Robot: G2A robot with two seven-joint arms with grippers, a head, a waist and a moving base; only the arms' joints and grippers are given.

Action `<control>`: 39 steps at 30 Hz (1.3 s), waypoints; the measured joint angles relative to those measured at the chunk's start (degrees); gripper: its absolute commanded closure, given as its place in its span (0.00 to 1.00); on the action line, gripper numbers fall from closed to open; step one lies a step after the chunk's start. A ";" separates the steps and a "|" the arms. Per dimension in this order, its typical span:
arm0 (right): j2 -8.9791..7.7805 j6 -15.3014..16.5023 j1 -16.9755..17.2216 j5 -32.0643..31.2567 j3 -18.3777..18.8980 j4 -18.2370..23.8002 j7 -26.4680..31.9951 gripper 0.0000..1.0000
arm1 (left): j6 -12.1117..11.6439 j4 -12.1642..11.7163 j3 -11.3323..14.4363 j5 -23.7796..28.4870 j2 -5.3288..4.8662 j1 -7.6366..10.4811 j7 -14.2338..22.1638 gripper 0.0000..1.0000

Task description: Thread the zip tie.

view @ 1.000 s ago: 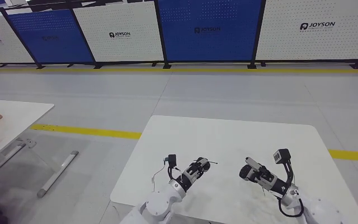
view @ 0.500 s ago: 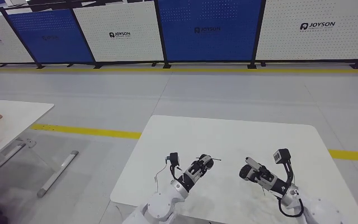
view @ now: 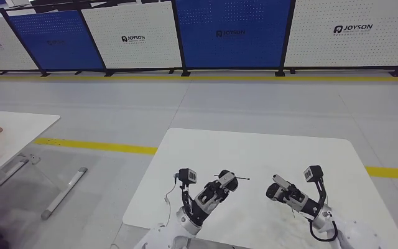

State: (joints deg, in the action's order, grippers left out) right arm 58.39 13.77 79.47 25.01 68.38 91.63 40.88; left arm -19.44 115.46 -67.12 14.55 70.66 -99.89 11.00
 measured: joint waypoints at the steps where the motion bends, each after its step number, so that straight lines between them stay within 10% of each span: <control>1: 0.00 0.00 0.00 0.00 0.00 0.00 0.00 0.00 | 0.28 -1.23 0.14 -0.47 0.03 0.29 -0.41 1.00; 8: 0.00 0.00 0.00 0.00 0.00 0.00 0.00 0.00 | 6.35 -13.50 3.53 1.17 1.01 6.91 -3.51 1.00; 15: 0.00 0.00 0.00 0.00 0.00 0.00 0.00 0.00 | 5.24 -22.26 7.59 0.33 2.03 11.20 -5.30 1.00; 29: -0.09 0.67 -0.17 -1.88 0.49 0.87 0.30 0.00 | 4.16 -23.03 8.14 2.65 2.33 11.93 -5.53 1.00; 39: -2.69 -1.58 -0.72 -12.80 9.83 4.48 13.39 0.00 | 4.16 -23.03 8.14 2.65 2.33 11.93 -5.53 1.00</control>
State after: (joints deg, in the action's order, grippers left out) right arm 55.70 12.19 78.76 12.20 78.21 96.11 54.27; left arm -15.28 92.43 -58.98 17.21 73.00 -87.95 5.47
